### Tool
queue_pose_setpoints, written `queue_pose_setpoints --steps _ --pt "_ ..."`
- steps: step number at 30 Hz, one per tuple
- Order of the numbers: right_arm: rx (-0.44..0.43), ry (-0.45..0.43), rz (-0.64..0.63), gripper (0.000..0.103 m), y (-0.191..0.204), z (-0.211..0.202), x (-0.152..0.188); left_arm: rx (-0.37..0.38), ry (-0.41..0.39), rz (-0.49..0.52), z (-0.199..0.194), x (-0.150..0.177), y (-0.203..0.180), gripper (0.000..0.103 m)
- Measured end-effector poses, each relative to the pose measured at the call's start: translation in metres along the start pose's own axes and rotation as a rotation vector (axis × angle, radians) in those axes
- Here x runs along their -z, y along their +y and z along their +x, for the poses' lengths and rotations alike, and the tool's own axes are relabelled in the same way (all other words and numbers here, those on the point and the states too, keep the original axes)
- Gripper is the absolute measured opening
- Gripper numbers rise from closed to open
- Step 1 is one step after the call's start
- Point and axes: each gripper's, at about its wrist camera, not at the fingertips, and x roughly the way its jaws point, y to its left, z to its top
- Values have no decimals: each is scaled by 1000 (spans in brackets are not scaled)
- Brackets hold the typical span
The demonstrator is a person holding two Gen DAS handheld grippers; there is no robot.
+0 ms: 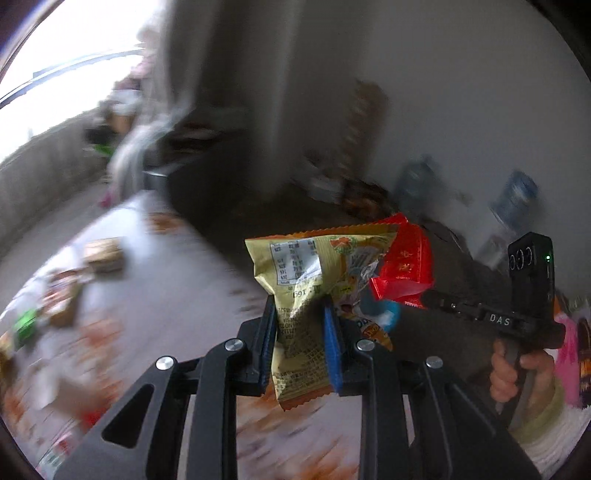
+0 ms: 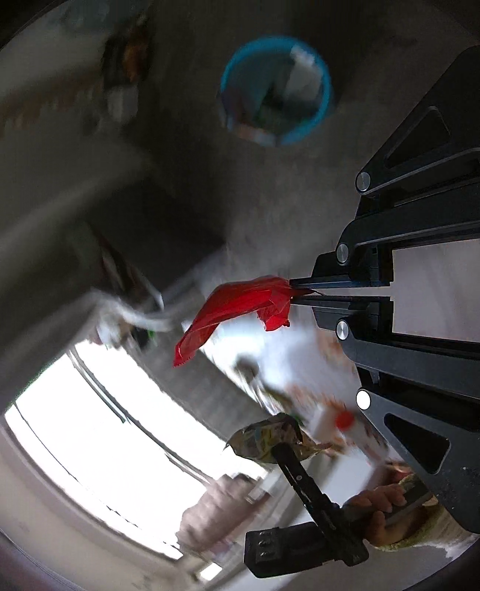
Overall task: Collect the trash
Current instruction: 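Carry snack bag and red wrapper over the wastebasket and open both tools, then return both tools to the table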
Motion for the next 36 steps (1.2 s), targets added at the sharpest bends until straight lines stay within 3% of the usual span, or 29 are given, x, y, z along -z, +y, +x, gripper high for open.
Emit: queue_pose_setpoints --steps 7,13,16,18,19,20,21,24,28,36 --pt "207 -11 205 2 -122 -1 3 79 217 82 165 -23 -81 23" --pt "263 37 401 3 -209 42 8 88 378 56 290 -25 -110 25" --pt "258 37 493 8 -244 66 11 61 391 21 334 -26 -115 34" --pt "256 36 539 21 -262 83 9 44 385 -18 353 -23 -114 64" --pt "271 38 557 29 -270 90 9 23 393 -35 362 -20 -113 72" --pt "298 40 574 49 -279 97 11 8 395 -45 369 -18 -113 76" --pt "319 45 582 56 -286 101 9 4 397 -48 371 -16 -114 76" --pt "384 84 618 56 -300 111 24 15 414 -53 370 -12 -112 79" --pt "372 60 636 56 -297 95 38 14 373 -44 349 -17 -110 83" --pt "349 -17 520 59 -240 32 41 87 235 -60 250 -41 -115 87"
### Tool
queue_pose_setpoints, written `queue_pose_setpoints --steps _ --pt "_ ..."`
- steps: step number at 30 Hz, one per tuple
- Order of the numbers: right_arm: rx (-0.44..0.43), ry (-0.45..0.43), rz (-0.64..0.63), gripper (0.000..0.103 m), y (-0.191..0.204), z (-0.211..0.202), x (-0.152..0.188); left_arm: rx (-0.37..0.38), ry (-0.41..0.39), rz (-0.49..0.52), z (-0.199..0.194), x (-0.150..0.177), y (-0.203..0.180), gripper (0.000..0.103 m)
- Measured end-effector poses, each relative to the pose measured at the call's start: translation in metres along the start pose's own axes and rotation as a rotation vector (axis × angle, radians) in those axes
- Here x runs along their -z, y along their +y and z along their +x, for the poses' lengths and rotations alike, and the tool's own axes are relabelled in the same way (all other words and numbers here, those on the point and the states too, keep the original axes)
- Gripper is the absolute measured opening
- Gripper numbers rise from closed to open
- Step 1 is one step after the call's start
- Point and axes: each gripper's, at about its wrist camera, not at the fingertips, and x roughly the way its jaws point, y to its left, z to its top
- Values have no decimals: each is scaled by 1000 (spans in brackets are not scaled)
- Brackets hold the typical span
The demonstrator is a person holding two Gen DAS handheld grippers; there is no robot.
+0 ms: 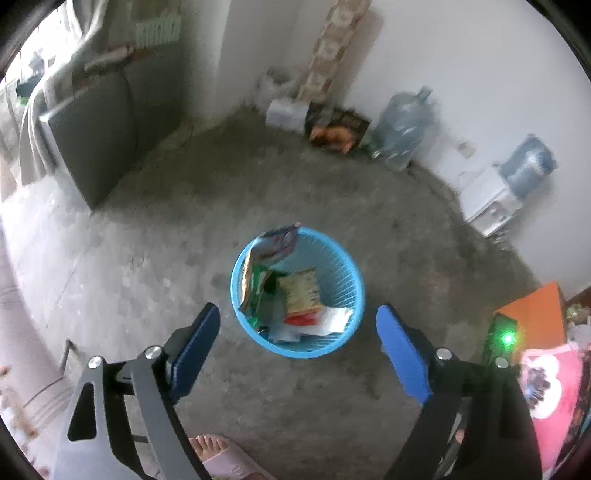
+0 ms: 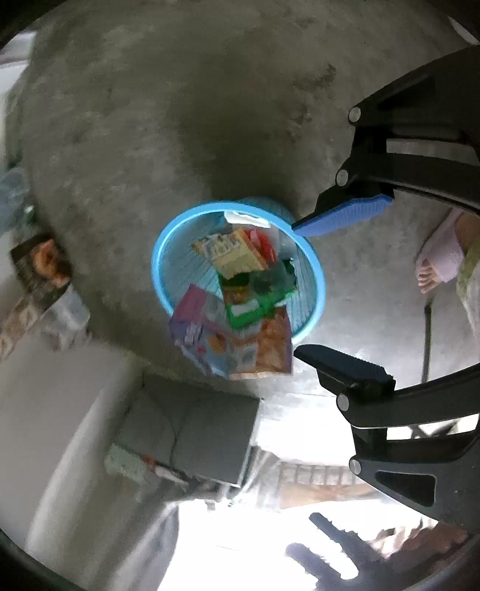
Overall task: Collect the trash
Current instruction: 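Return both tools to the table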
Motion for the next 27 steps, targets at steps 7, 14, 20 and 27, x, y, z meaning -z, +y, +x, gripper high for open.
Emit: queue_pose_setpoints --steps 7,14,20,27 --pt "-85 -45 -145 67 49 -70 30 -2 -162 5 -125 42 7 98" --pt "-254 -37 -250 70 107 -117 61 -140 -307 -87 -229 116 48 98" --pt "-330 48 -380 71 167 -121 94 -272 -355 -209 -286 186 92 98" --pt "-393 164 -480 71 215 -117 139 -353 -383 -327 -335 248 145 98"
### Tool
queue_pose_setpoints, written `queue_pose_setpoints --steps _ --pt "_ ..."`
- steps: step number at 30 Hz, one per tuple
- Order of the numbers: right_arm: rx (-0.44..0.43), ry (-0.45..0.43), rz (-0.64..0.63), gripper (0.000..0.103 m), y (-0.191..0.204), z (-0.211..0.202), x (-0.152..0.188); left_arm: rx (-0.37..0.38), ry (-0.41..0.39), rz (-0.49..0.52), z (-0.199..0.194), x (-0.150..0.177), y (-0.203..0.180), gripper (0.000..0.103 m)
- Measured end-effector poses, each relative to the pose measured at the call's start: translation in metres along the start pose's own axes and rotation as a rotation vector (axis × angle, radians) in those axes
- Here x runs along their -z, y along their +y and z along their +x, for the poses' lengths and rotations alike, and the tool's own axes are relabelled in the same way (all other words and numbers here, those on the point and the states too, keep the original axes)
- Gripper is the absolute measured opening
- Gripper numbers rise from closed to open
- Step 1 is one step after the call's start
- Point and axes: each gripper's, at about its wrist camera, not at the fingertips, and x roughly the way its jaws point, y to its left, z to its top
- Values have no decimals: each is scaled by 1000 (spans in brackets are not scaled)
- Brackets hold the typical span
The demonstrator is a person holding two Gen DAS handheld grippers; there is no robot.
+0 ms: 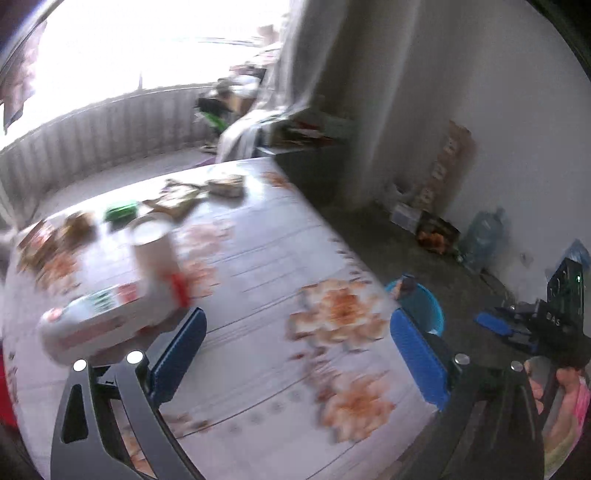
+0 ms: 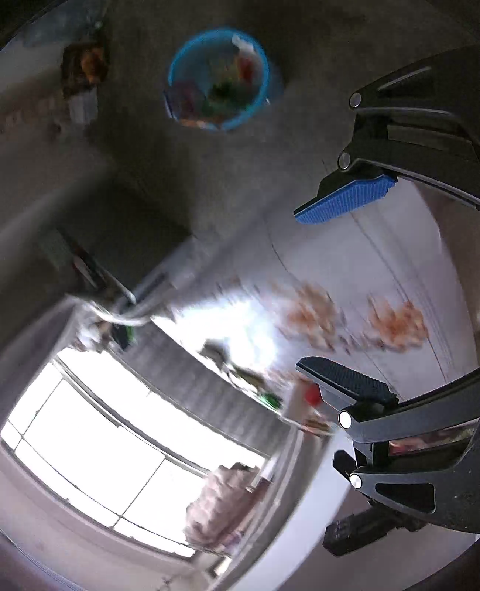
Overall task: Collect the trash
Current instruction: 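Return both tools to the table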
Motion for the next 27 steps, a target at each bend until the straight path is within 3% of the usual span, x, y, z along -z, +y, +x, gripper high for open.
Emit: queue_pose_setpoints --steps 6,9,12,14,19,23,27 --pt "-77 111 -83 71 46 39 10 -87 -63 -126 -35 10 82 98" --pt "-100 159 -118 71 67 53 18 -180 -112 -141 -45 1 121 98" --pt "-95 193 -151 71 80 66 23 -228 -133 -146 -40 -12 167 98" --pt "-85 213 -160 71 85 72 27 -255 -99 -181 -24 -19 200 98" --pt "-63 239 -164 71 94 80 32 -214 28 -331 20 -13 257 98" --pt "-52 258 -168 71 98 86 34 -54 77 -396 37 4 263 98" --pt "-55 287 -174 71 101 97 34 60 87 -448 32 14 255 98"
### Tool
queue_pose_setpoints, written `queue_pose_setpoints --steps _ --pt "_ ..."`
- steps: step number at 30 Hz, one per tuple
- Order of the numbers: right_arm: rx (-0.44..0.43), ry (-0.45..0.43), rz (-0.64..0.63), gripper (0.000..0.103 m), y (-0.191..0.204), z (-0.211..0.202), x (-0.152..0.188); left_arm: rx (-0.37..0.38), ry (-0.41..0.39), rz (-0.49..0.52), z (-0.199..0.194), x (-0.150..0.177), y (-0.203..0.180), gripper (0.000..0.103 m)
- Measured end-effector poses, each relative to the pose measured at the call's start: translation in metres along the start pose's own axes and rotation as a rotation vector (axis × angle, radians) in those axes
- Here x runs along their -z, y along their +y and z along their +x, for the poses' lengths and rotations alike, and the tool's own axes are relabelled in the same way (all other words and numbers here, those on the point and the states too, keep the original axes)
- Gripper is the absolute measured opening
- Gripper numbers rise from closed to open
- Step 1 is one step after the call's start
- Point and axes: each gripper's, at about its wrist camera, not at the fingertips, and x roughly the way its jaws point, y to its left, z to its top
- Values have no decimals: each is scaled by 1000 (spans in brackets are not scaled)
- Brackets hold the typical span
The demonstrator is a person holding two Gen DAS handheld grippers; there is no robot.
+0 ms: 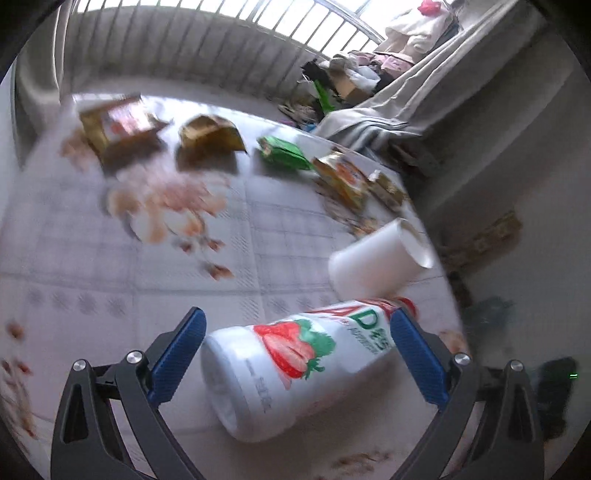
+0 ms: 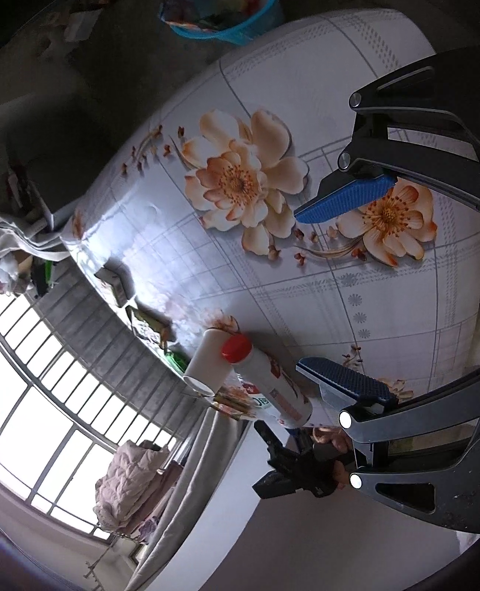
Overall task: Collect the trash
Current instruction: 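Return both tools to the table, then grasp the white AD milk bottle with the right tool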
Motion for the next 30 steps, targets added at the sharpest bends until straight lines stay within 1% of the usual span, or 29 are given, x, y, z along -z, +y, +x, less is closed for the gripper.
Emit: queue_pose_setpoints --steps 2,4,5,7,9,12,14,16,18,20,22,25,26,27,29,30 --pt "0 9 -11 71 2 3 -1 48 26 -20 0 3 -4 98" --pt "-4 14 -13 71 4 4 -2 106 57 -17 -3 9 -14 98" --pt "-7 14 -12 71 5 5 -2 126 67 -8 -5 13 -20 98" --pt "-10 14 -8 71 6 6 -2 197 108 24 -7 24 -35 98" --pt "-12 17 -3 71 5 7 -2 262 161 61 -7 38 -53 98" --pt "-27 28 5 71 6 11 -4 306 242 172 -4 64 -91 98" --pt "-33 33 2 71 8 15 -8 305 266 216 -1 78 -107 98" --pt "-43 44 -11 71 13 20 -13 247 268 259 1 92 -125 98" --pt "-50 56 -29 71 18 27 -19 189 242 292 4 101 -137 98" --pt "-55 68 -50 71 25 33 -26 156 220 297 5 105 -140 98" --pt "-56 82 -80 71 34 40 -34 88 189 292 6 107 -138 98" --pt "-46 79 -149 71 50 44 -48 -2 133 279 0 105 -127 98" --pt "-43 77 -175 71 56 46 -51 -53 103 275 -4 105 -123 98" --pt "-40 77 -205 71 62 46 -54 -88 86 273 -5 103 -120 98" --pt "-23 79 -288 71 77 49 -60 -175 52 271 -7 99 -109 98" --pt "-13 84 -353 72 89 53 -63 -231 32 275 -8 99 -105 98"
